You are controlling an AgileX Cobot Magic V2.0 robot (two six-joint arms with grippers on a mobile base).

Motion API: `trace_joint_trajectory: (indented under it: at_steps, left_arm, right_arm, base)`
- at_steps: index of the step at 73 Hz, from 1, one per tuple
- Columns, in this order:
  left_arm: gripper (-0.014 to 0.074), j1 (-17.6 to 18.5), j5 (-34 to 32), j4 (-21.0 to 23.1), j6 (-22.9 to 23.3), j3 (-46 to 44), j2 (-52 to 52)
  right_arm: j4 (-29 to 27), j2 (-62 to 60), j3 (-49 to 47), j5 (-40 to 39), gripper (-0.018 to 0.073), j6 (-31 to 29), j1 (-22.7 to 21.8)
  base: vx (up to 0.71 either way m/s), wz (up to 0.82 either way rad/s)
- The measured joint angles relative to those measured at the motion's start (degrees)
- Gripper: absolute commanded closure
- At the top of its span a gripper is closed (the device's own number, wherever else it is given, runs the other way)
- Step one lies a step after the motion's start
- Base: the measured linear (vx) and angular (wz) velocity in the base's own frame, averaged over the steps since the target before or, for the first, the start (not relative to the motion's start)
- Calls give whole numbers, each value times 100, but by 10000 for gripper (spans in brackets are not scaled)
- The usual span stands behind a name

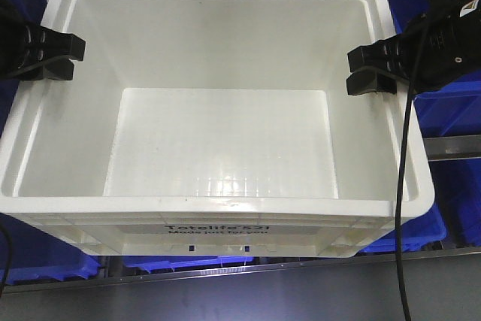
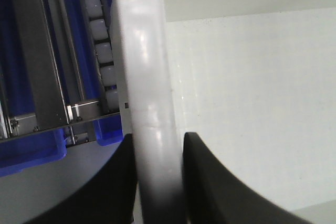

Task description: Move bin from left to right shelf

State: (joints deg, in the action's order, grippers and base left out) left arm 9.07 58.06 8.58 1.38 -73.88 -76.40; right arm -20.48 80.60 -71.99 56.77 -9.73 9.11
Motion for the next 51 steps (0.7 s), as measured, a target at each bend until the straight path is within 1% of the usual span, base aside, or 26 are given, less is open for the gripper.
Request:
trace_joint_trajectory:
  at_steps: [19, 51]
  left_arm:
    - [603, 0, 0, 0, 0, 0, 0]
    - [603, 0, 0, 0, 0, 0, 0]
  right_arm:
    - [-5, 0, 0, 0, 564, 0, 0]
    - [-5, 0, 0, 0, 564, 0, 0]
  base:
    - [-11, -18]
    - [-8, -31]
